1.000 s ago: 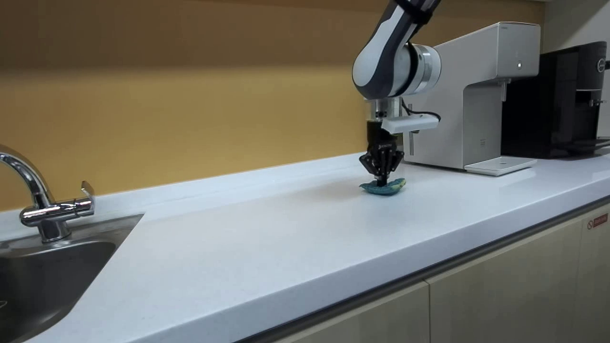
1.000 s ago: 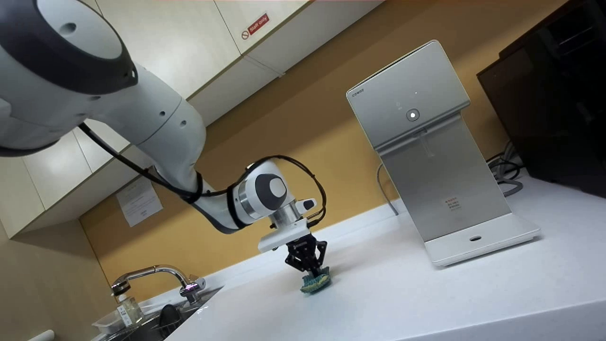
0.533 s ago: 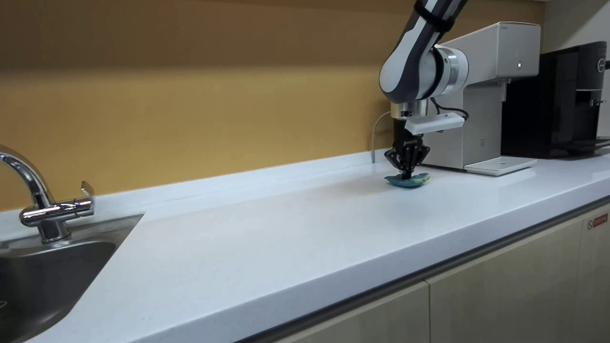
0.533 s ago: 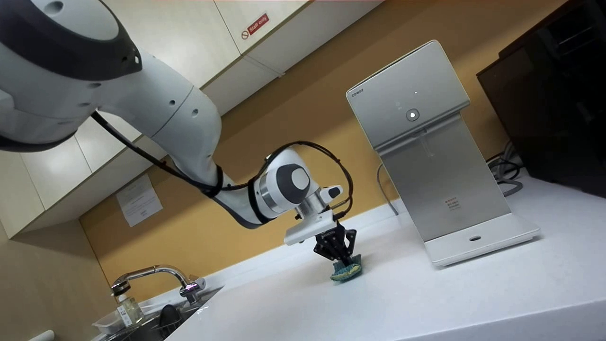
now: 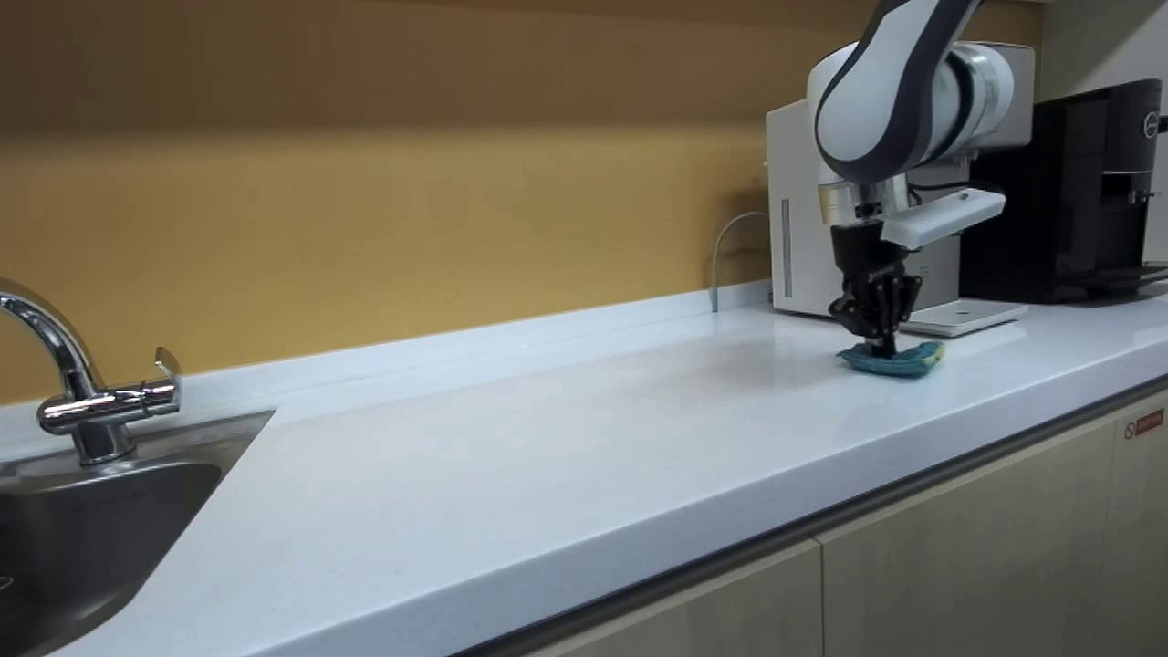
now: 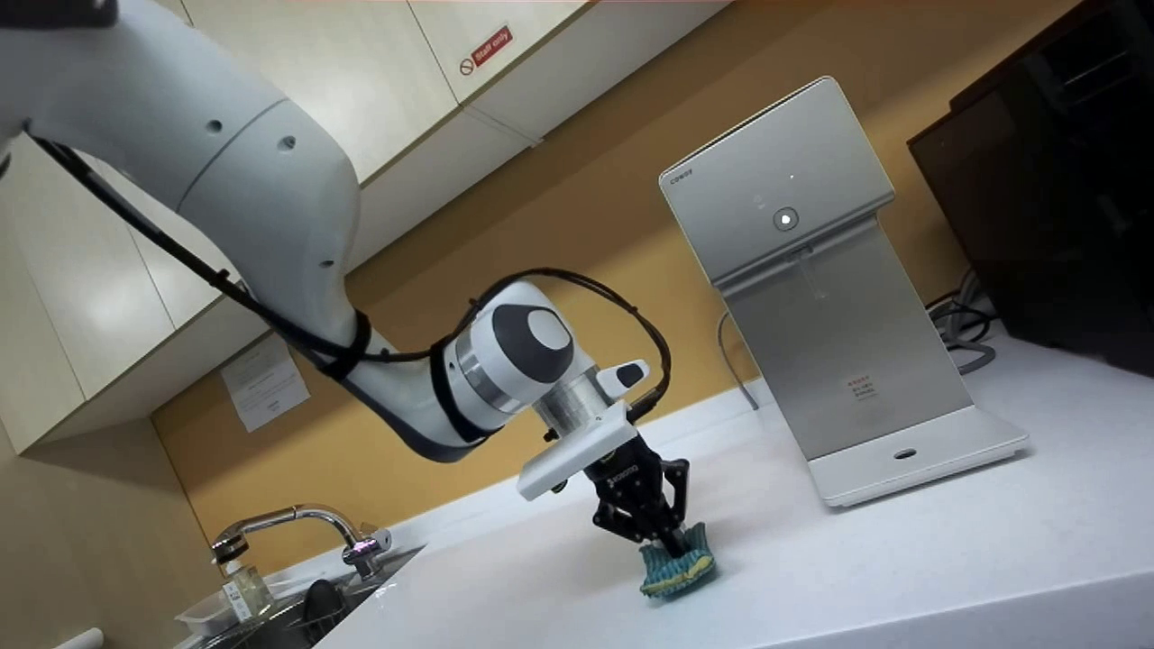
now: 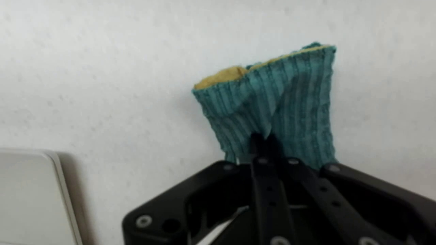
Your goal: Use the sponge to wipe the counter top
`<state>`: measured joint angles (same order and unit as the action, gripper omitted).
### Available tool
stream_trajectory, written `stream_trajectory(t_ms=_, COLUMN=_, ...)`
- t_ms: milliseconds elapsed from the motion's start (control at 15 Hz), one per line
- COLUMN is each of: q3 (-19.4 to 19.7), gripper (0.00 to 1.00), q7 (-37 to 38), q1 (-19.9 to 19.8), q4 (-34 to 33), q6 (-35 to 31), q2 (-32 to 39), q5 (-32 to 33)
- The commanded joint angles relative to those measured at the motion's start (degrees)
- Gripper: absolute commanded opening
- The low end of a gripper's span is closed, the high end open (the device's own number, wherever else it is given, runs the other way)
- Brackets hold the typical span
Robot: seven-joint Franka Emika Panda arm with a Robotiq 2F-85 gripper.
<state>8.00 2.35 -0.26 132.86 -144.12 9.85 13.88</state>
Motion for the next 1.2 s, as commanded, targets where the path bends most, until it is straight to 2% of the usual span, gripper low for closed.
stream_trajectory(t_ms=0, q3=0.3, gripper=0.01, q7=3.1, q1=-0.5, q4=11.0, q6=4.3, q2=-7.6, q5=7.2)
stream_trajectory(t_ms=267, q3=-2.2, gripper=0.01, q7=1.1, q1=-1.1, q4=14.5, q6=5.1, q2=-9.9, q5=7.3)
stream_trajectory(t_ms=467, q3=-5.2, gripper=0.01, q7=-1.3, q1=0.4, q4=12.9, q6=3.8, q2=-7.6, q5=4.3)
stream_trajectory(t_ms=667, q3=-8.6, gripper=0.01, q7=-0.9, q1=2.3, q4=8.5, q6=2.9, q2=-3.4, q5=3.3)
stream_trajectory(t_ms=867, q3=-11.5, gripper=0.01, q7=-2.1, q1=4.2, q4=1.9, q6=3.3, q2=1.1, q5=-1.0)
stream_trajectory(t_ms=1133, q3=-12.5, gripper=0.01, q7=-2.4, q1=5.3, q4=-8.2, q6=4.2, q2=8.3, q5=-3.5)
